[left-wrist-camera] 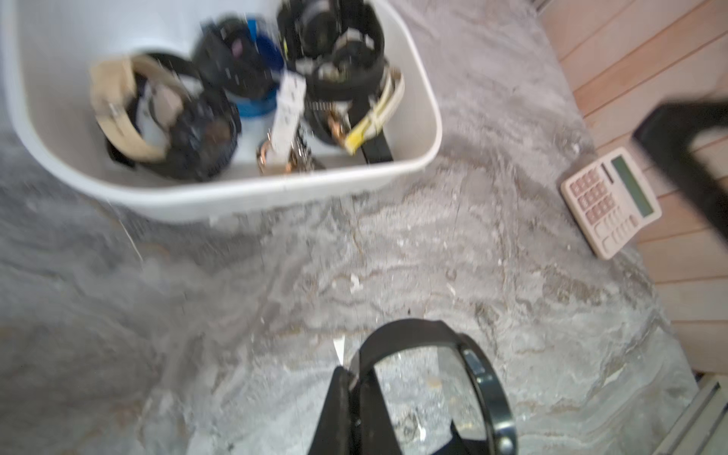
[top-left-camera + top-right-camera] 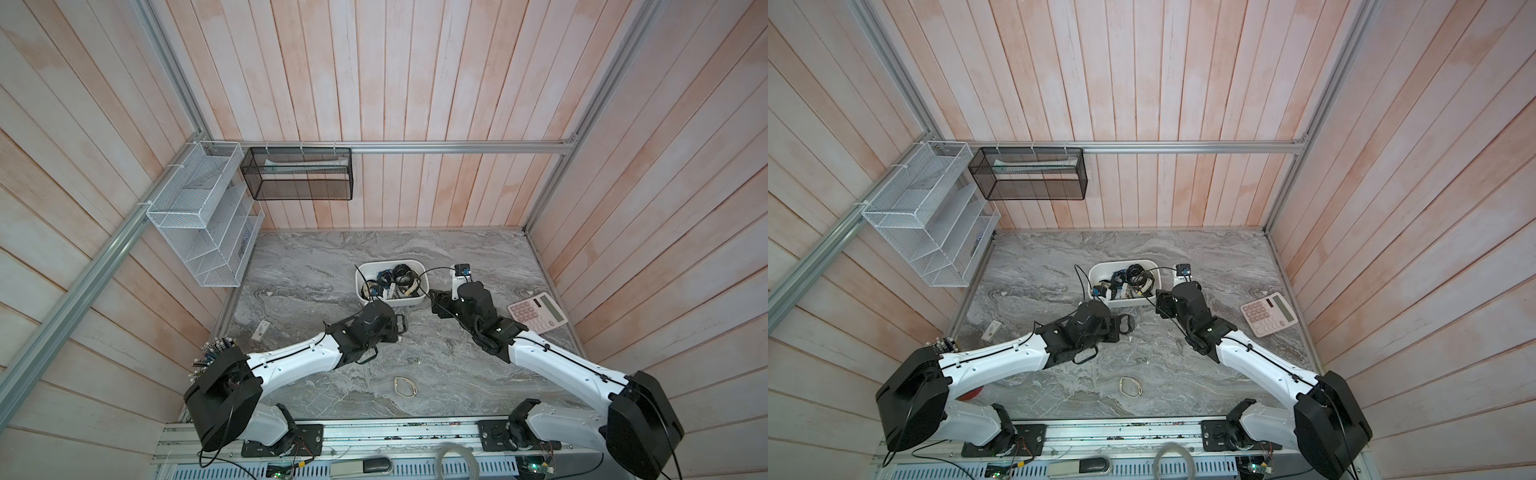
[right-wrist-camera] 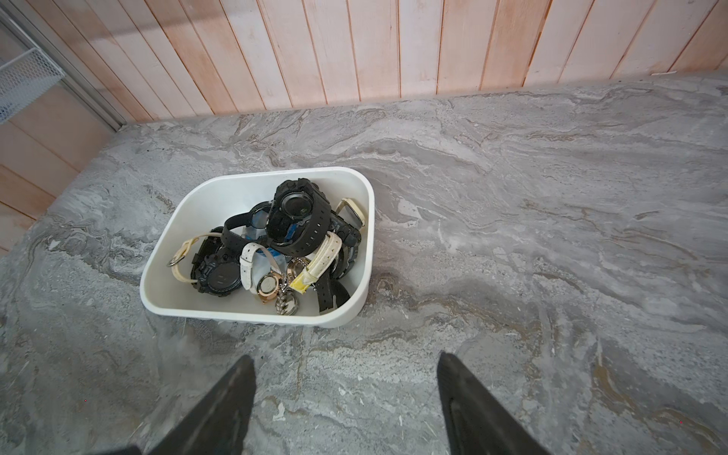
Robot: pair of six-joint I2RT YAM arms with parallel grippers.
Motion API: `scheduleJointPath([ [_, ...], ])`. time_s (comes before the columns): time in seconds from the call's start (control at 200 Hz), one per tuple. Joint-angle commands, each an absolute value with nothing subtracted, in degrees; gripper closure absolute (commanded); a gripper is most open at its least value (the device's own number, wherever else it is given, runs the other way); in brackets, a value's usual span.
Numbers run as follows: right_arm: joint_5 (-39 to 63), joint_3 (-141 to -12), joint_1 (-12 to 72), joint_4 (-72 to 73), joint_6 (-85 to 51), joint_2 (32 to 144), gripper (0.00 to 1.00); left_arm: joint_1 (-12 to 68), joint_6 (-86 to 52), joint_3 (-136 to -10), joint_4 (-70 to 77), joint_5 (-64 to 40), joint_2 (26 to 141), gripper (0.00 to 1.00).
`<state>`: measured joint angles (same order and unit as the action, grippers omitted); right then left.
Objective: Put the watch into the storage box
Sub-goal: Place the watch in the storage box.
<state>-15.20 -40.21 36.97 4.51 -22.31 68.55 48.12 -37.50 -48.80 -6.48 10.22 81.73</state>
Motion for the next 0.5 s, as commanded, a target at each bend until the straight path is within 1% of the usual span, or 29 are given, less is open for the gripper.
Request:
scheduleJointPath([
  [0.0, -16.7, -39.4, 36.8, 3.8, -21.7, 66.6, 0.25, 43.1, -28.6, -53.5, -9.4, 11.2, 80.7, 1.0],
  [0.185, -16.9, -38.4, 36.8, 3.4, -22.1, 65.0, 0.25, 36.5, -22.3, -60.2, -10.1, 9.2, 83.6, 1.0],
  [0.365, -16.6, -38.1, 36.7, 3.0, -22.4, 64.4, 0.25, 31.6, -20.9, -66.2, -10.4, 6.3, 89.8, 1.0],
  [0.495, -16.4, -37.9, 36.7, 3.3, -22.1, 64.2, 0.25, 29.6, -18.5, -71.0, -11.1, 7.0, 95.3, 1.0],
])
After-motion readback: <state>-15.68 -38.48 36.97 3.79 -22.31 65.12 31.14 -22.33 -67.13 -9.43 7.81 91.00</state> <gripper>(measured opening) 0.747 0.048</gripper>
